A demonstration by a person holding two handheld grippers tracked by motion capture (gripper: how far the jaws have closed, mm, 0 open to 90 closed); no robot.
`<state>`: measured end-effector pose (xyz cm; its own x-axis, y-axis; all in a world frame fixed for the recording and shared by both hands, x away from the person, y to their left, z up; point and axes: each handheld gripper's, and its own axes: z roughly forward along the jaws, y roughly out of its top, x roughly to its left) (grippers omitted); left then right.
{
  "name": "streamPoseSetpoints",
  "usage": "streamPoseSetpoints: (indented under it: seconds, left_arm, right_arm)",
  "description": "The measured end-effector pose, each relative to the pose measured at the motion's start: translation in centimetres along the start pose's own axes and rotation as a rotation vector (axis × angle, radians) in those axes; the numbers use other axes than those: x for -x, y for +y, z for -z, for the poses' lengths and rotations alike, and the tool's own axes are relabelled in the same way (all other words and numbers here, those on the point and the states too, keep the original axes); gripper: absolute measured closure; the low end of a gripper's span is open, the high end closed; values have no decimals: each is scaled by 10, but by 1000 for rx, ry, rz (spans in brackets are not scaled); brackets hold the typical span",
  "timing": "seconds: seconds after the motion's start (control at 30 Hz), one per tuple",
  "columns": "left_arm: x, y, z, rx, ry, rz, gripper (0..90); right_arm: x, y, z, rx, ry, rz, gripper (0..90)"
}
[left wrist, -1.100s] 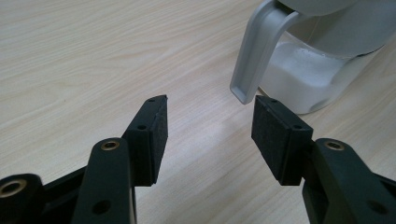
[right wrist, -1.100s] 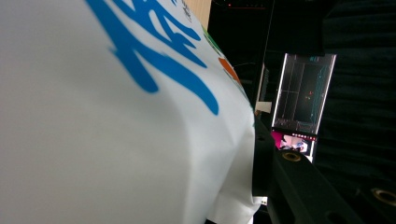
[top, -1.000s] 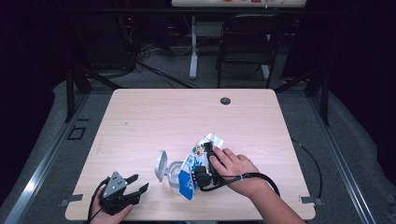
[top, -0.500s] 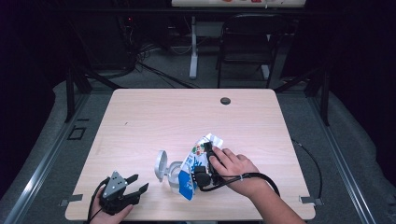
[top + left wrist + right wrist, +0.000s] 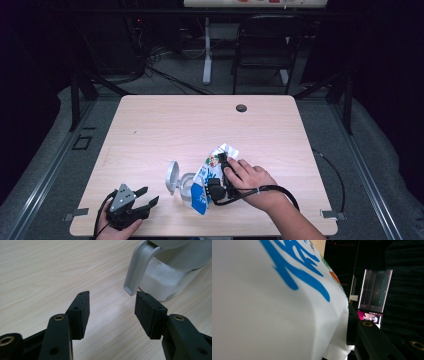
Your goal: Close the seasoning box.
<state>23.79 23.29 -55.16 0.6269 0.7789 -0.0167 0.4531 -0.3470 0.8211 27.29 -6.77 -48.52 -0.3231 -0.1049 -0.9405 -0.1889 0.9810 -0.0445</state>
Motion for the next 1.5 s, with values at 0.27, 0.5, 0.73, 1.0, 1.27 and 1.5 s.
streamPoseSetpoints:
  seconds: [0.27,0.5,0.73,1.0,1.27,1.5]
  left_arm:
    - [0,0,0,0,-1,-2,466]
    - [0,0,0,1,0,1,466]
    - [0,-1,0,7,4,5,466]
    - [-1,0,0,-3,0,-2,466]
    - [0,0,0,-4,-2,0,467]
    - [0,0,0,-4,-2,-2,466]
  right_arm:
    - [0,0,0,0,0,-3,729]
    - [0,1,0,1,0,-2,729]
    - [0,0,0,13,9,-29,730]
    - [-2,-3,-1,5,23,-57,730]
    - [-2,-4,-1,2,42,-84,730]
    - [-3,-6,-1,8,65,-133,731]
